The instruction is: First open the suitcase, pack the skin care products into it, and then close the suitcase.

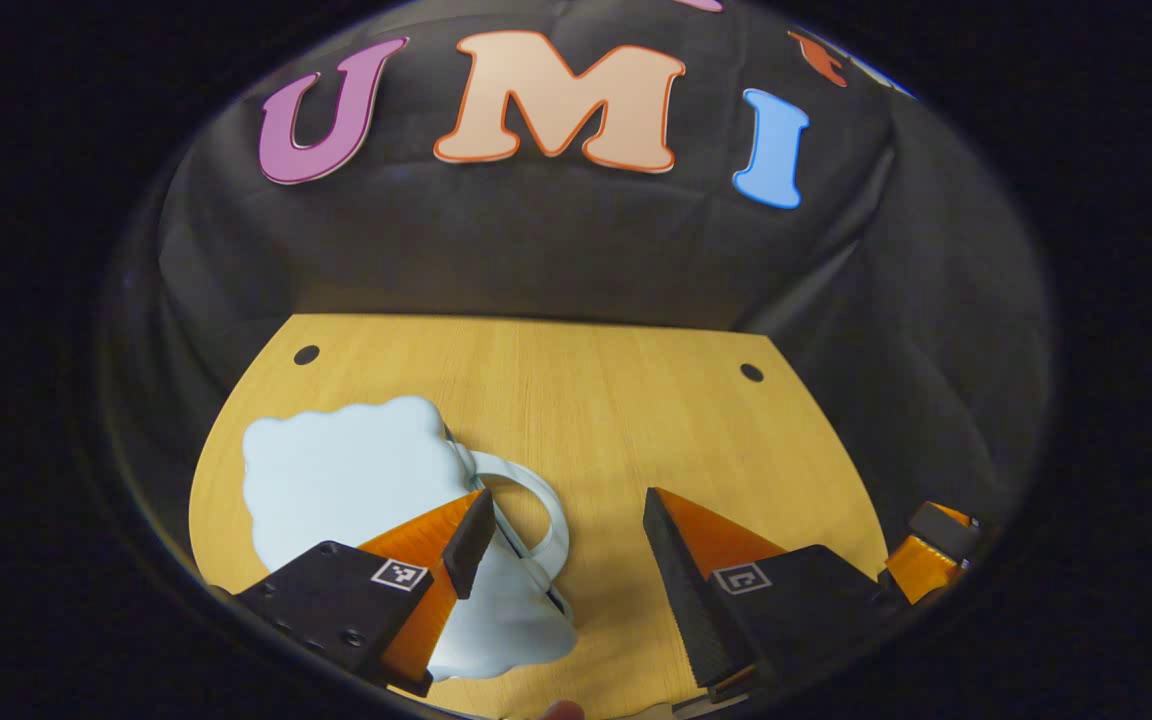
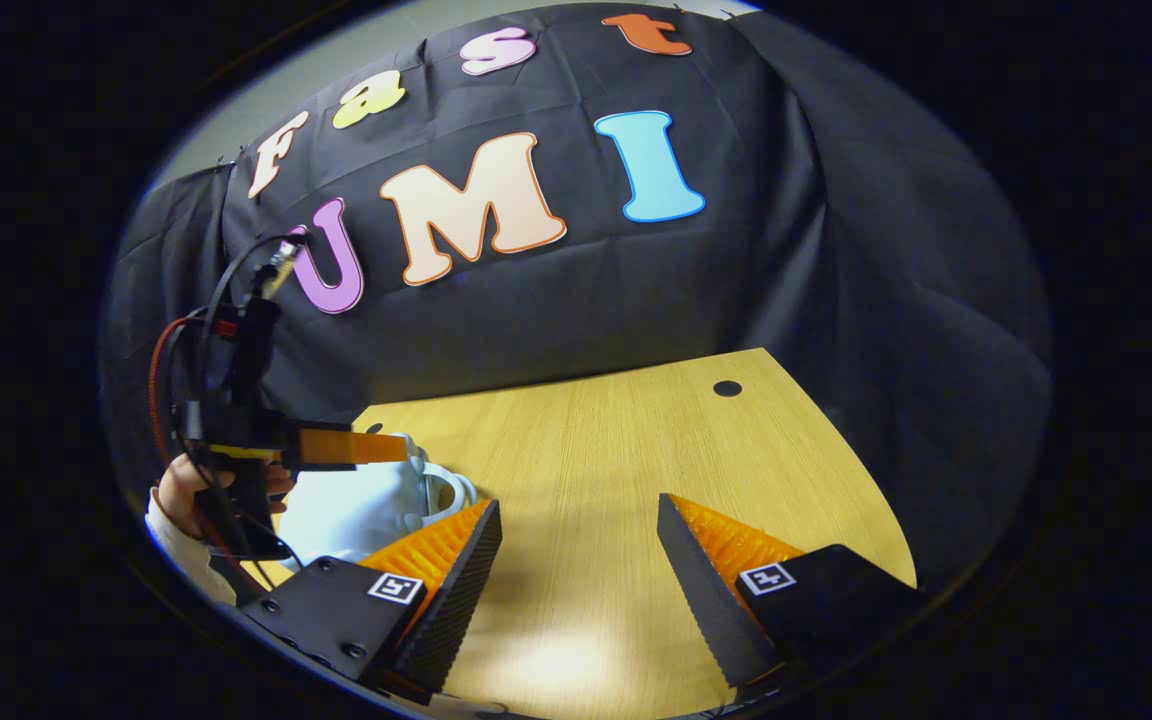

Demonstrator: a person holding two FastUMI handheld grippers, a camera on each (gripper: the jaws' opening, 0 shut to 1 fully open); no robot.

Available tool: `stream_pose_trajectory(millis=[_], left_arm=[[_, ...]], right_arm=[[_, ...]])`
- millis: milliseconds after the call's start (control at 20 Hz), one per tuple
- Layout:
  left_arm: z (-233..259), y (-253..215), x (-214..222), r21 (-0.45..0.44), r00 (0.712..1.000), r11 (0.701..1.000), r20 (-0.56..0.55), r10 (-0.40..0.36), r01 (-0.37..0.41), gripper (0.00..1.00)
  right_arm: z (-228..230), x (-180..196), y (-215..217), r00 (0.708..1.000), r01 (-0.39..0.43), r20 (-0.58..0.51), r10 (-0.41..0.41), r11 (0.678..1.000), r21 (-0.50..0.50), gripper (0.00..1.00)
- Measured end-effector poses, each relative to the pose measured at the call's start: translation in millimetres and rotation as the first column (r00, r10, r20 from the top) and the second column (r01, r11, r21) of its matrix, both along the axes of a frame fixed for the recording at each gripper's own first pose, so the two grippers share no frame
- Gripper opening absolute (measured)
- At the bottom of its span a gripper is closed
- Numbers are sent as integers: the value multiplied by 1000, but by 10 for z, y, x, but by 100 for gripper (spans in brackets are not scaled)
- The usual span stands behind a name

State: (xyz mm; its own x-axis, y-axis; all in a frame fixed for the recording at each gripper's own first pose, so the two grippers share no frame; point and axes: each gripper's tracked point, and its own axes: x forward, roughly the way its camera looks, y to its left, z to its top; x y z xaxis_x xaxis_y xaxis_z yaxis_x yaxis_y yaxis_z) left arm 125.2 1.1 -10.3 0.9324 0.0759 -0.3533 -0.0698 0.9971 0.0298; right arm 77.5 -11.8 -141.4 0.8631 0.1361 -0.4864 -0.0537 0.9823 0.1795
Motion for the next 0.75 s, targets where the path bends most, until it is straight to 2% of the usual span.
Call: stream_pose_trajectory(millis=[150, 350, 400, 450, 750], left_arm=[[115, 20, -288, 45, 998, 999, 54, -8, 6, 89], [198, 84, -626, 51, 995, 998, 101, 19, -24, 96], [163, 90, -701, 50, 995, 998, 99, 24, -29, 99], [132, 108, -748, 45, 995, 998, 98, 34, -38, 96], [-130, 178, -1015, 96, 998, 994, 34, 43, -46, 96]], right_arm=[[74, -15, 80, 1000, -8, 17, 8, 1000, 16, 99], [175, -88, 158, 999, -14, 42, 12, 1000, 26, 98], [212, -112, 175, 999, -15, 50, 14, 999, 28, 98], [230, -135, 194, 998, -16, 58, 14, 1000, 27, 98], [249, -330, 292, 998, -15, 69, 13, 999, 30, 98]])
